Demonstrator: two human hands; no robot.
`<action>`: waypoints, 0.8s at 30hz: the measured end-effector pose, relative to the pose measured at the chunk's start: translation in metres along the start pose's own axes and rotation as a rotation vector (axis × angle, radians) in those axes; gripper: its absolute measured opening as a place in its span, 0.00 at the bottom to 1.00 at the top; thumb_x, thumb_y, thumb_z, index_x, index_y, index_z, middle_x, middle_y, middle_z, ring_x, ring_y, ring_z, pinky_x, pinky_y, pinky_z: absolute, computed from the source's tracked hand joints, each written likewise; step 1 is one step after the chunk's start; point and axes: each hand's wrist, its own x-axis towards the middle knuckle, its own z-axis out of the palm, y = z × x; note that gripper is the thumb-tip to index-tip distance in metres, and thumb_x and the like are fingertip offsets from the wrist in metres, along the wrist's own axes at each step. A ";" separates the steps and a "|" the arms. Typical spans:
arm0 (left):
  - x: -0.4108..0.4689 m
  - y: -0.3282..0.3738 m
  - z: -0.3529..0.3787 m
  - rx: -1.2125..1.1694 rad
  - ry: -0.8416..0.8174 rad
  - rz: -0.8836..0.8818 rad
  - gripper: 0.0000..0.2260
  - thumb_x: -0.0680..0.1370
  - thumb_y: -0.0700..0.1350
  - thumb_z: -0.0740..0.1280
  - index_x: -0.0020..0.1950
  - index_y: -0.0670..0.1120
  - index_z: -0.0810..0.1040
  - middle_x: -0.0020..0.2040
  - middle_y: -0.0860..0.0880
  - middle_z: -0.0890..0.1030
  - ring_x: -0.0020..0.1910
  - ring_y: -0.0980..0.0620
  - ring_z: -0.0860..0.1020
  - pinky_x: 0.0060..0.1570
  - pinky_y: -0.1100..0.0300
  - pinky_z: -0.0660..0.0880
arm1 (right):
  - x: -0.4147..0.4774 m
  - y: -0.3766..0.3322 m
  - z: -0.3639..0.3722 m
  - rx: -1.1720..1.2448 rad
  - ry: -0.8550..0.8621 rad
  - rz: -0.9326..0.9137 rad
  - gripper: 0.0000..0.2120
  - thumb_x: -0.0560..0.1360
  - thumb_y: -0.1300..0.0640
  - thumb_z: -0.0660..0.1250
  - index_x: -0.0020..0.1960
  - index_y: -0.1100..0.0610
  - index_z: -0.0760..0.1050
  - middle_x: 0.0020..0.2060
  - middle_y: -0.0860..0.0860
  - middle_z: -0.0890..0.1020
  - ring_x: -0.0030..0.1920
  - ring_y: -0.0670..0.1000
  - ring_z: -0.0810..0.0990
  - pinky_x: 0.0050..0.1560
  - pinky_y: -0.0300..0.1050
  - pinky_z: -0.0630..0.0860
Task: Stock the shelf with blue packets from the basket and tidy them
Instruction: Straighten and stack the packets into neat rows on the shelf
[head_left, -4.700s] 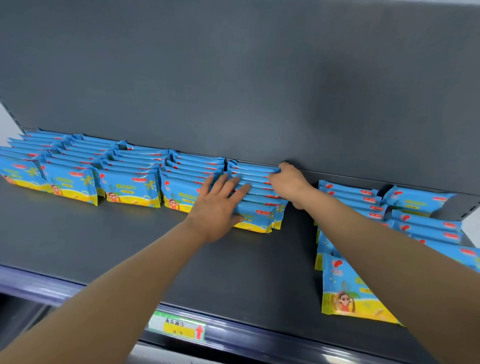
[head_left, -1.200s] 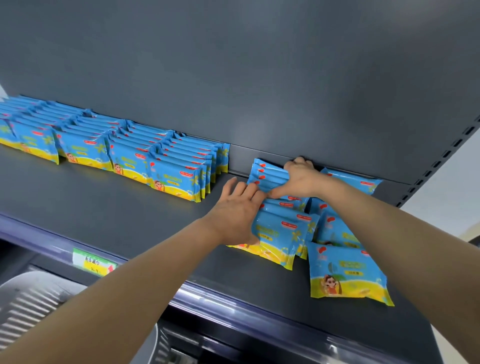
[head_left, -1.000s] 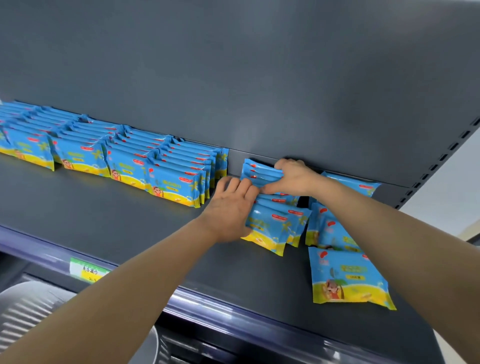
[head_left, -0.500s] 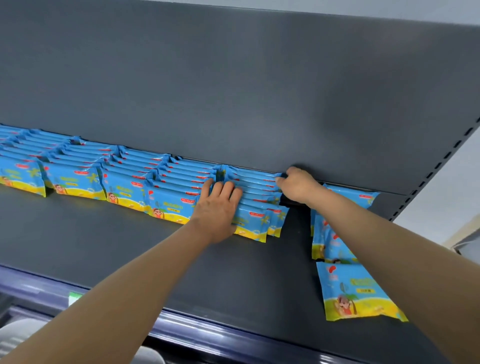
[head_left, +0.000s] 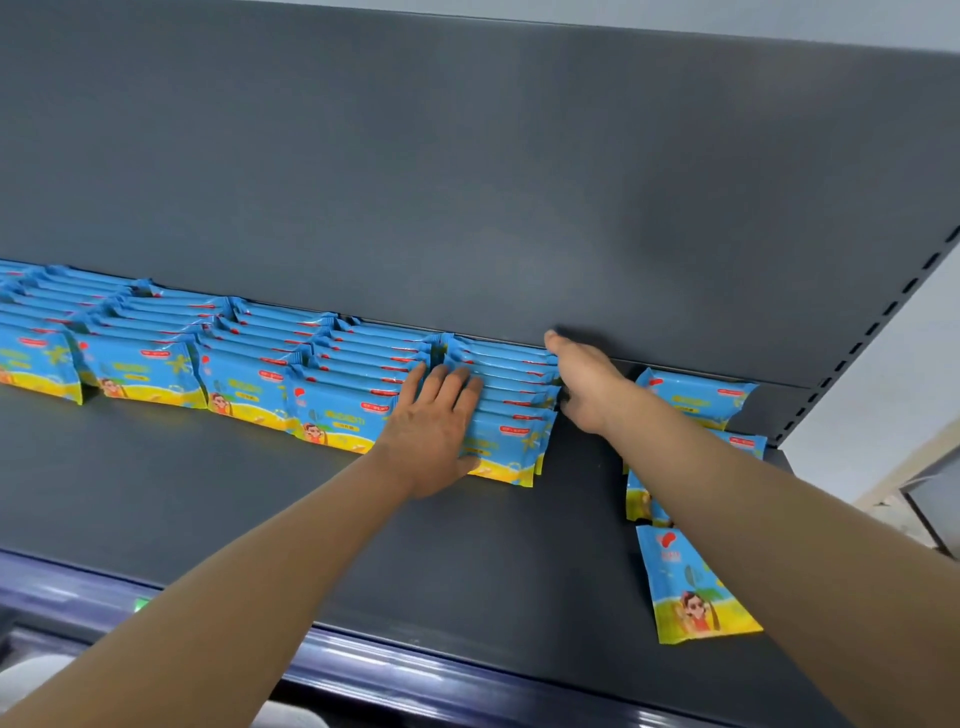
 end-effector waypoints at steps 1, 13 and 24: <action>-0.001 -0.001 0.001 0.002 -0.007 0.002 0.39 0.75 0.62 0.60 0.76 0.45 0.44 0.75 0.46 0.53 0.75 0.45 0.50 0.72 0.47 0.39 | 0.000 0.001 0.003 0.052 -0.025 0.019 0.14 0.78 0.46 0.61 0.52 0.58 0.75 0.45 0.55 0.83 0.44 0.54 0.83 0.48 0.50 0.80; 0.000 -0.005 -0.003 0.005 -0.050 0.011 0.40 0.75 0.60 0.61 0.76 0.44 0.43 0.76 0.46 0.50 0.75 0.45 0.47 0.72 0.48 0.37 | -0.005 0.002 0.006 0.125 -0.016 0.000 0.13 0.78 0.50 0.62 0.56 0.58 0.73 0.48 0.55 0.83 0.44 0.52 0.83 0.49 0.50 0.80; 0.004 0.004 -0.026 -0.169 0.035 0.085 0.36 0.74 0.58 0.64 0.75 0.46 0.53 0.73 0.47 0.58 0.73 0.48 0.54 0.72 0.50 0.39 | -0.028 -0.014 -0.035 -0.393 0.221 -0.399 0.19 0.76 0.57 0.64 0.65 0.58 0.71 0.61 0.53 0.76 0.55 0.49 0.73 0.54 0.38 0.66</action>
